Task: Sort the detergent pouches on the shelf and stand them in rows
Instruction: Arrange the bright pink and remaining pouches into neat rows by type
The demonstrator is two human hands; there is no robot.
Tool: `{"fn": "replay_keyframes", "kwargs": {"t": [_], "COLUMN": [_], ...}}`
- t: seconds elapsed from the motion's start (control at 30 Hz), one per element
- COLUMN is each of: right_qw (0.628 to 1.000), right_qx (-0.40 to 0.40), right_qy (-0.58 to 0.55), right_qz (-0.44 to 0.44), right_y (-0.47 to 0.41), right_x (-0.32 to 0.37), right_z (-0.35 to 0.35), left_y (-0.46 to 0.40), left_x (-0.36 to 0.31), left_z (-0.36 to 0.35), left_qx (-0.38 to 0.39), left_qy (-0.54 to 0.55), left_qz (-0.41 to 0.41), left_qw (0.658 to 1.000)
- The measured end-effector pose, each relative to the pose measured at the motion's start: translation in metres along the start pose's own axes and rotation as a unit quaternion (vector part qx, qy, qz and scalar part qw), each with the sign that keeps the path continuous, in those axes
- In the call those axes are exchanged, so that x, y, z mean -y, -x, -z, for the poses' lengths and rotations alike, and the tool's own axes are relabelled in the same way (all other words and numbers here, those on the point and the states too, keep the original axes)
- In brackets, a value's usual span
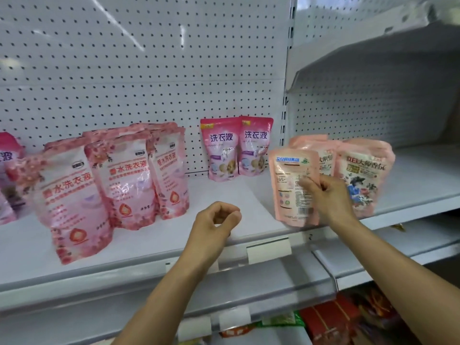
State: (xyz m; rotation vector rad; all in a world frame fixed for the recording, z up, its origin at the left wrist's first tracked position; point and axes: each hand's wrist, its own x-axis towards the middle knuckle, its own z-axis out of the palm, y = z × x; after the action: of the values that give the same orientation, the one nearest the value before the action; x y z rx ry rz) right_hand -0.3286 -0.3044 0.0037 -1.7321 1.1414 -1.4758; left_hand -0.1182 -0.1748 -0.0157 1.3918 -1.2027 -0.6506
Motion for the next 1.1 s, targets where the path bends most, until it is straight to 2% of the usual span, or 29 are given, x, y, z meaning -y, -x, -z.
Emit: {"fn": "replay_keyframes", "kwargs": {"t": [0.17,0.37,0.47,0.57,0.63,0.7,0.8,0.93,1.1], "right_qw": [0.999,1.000,0.997,0.980,0.966,0.958,0.951,0.909,0.860], "right_qx": [0.001,0.003,-0.048,-0.122,-0.136,-0.107,0.009,0.174,0.265], "right_qy": [-0.046,-0.013,0.031,0.036,0.054,0.095,0.181,0.329,0.424], "right_qz": [-0.001,0.010,0.058,0.156,0.213,0.250,0.252,0.190,0.102], "right_y": [-0.016,-0.016,-0.024,-0.044,-0.062,-0.088,-0.140,-0.213,-0.269], "right_x": [-0.013,-0.024,-0.013,0.019,0.048,0.071,0.087,0.075,0.062], "right_z": [-0.002,0.002,0.011,0.019,0.018,0.011,-0.012,-0.051,-0.098], "left_y": [-0.021,-0.060,-0.088,-0.125,-0.151,-0.178,-0.216,-0.255,-0.285], "left_x": [0.000,0.006,0.002,-0.008,-0.017,-0.022,-0.026,-0.016,-0.001], "left_z": [-0.010,-0.014,-0.013,-0.008,-0.003,0.001,0.005,0.004,0.003], "left_qx": [0.000,0.000,-0.001,-0.027,-0.056,-0.088,-0.150,-0.191,-0.179], "left_qy": [-0.009,-0.017,-0.019,-0.027,-0.031,-0.039,-0.032,0.031,0.102], "left_qz": [0.008,0.009,-0.007,-0.046,-0.063,-0.077,-0.084,-0.020,0.043], "left_qw": [1.000,1.000,1.000,0.998,0.996,0.992,0.985,0.981,0.978]}}
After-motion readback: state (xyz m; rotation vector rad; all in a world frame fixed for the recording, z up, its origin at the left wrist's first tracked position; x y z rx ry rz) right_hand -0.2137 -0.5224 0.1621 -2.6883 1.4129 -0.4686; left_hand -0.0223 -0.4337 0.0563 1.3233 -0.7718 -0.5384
